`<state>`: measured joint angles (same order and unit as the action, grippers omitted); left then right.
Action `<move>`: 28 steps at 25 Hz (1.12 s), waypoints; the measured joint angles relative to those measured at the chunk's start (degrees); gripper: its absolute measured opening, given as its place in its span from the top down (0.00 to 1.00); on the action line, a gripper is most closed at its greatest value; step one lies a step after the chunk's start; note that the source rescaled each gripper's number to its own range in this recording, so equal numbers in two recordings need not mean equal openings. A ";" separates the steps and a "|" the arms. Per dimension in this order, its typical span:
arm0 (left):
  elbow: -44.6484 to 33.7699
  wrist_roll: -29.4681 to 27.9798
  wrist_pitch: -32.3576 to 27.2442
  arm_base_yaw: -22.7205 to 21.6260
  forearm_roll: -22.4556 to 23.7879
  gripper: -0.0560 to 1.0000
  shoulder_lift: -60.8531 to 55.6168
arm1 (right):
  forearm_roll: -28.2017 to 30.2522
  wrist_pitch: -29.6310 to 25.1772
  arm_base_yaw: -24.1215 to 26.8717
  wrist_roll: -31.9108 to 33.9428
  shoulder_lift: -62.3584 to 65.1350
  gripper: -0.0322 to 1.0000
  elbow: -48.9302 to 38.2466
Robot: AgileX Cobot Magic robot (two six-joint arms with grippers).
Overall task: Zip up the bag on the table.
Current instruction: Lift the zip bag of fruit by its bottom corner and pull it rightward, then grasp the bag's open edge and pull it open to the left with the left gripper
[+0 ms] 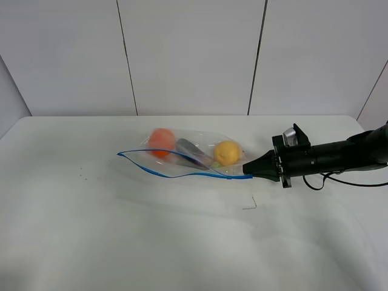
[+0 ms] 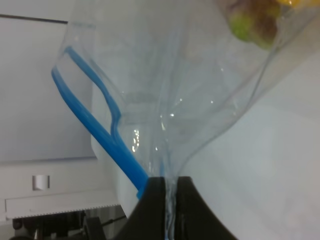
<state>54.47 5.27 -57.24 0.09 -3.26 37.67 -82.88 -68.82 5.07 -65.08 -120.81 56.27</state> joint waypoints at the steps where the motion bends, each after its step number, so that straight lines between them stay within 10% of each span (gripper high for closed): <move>1: 0.90 0.00 1.15 0.00 -0.33 0.00 3.25 | -0.37 -0.06 0.00 0.00 0.00 0.97 0.00; 18: -0.57 10.36 12.27 0.66 -30.83 0.00 29.52 | -5.30 -0.37 0.00 3.01 0.00 0.97 0.00; 28: -16.54 12.72 39.89 18.08 -56.32 0.00 31.03 | -5.85 -0.37 0.00 3.01 0.00 0.97 0.00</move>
<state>37.93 17.99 -17.34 18.17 -59.58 68.70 -88.73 -69.18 5.07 -62.07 -120.81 56.27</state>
